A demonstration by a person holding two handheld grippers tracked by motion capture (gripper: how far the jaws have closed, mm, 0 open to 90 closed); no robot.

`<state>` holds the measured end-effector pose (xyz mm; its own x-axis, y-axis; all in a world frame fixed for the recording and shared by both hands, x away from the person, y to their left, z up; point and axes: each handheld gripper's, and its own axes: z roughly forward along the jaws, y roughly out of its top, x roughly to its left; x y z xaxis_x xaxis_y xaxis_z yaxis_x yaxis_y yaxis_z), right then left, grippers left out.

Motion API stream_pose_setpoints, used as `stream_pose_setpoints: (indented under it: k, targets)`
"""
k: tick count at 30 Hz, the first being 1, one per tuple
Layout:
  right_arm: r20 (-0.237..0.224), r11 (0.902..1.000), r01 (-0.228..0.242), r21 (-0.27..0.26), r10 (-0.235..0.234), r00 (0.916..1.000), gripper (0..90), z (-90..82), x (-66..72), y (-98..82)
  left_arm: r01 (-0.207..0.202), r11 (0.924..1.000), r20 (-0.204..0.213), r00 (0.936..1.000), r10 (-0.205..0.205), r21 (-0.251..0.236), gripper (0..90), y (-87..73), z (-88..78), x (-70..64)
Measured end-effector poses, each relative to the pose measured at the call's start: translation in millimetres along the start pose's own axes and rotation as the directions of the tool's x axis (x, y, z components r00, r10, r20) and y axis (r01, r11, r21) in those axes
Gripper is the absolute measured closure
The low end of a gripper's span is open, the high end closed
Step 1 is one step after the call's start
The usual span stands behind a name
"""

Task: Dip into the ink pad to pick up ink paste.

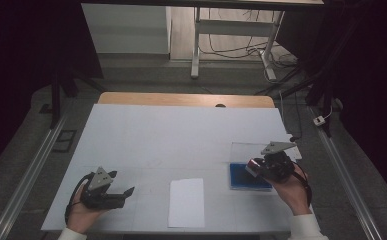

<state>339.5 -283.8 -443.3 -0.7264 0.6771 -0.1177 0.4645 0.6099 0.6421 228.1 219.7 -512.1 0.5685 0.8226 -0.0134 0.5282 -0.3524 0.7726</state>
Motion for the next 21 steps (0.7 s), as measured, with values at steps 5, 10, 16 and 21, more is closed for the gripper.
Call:
stream_pose_setpoints:
  k: [5,10,16,21]
  targets:
    - [0.007,0.9998,0.003,0.021,-0.003,1.0000,70.5,6.5,1.5,-2.0,-0.005,1.0000,0.002,1.0000,0.005,0.004,17.3,0.1,0.8,-1.4]
    - [0.005,0.9993,0.008,0.037,-0.008,1.0000,70.5,10.8,2.6,-2.7,-0.006,1.0000,0.004,1.0000,0.006,0.007,17.3,0.2,1.2,-1.9]
    - [0.004,0.9985,0.010,0.054,-0.010,0.9999,70.5,15.6,3.4,-4.5,-0.004,1.0000,0.004,1.0000,0.004,0.005,17.3,0.0,1.3,-1.2]
    - [-0.001,0.9981,0.011,0.060,-0.011,0.9999,70.5,17.3,4.1,-5.0,-0.007,0.9999,0.004,1.0000,0.007,0.009,17.4,0.0,1.6,-1.6]
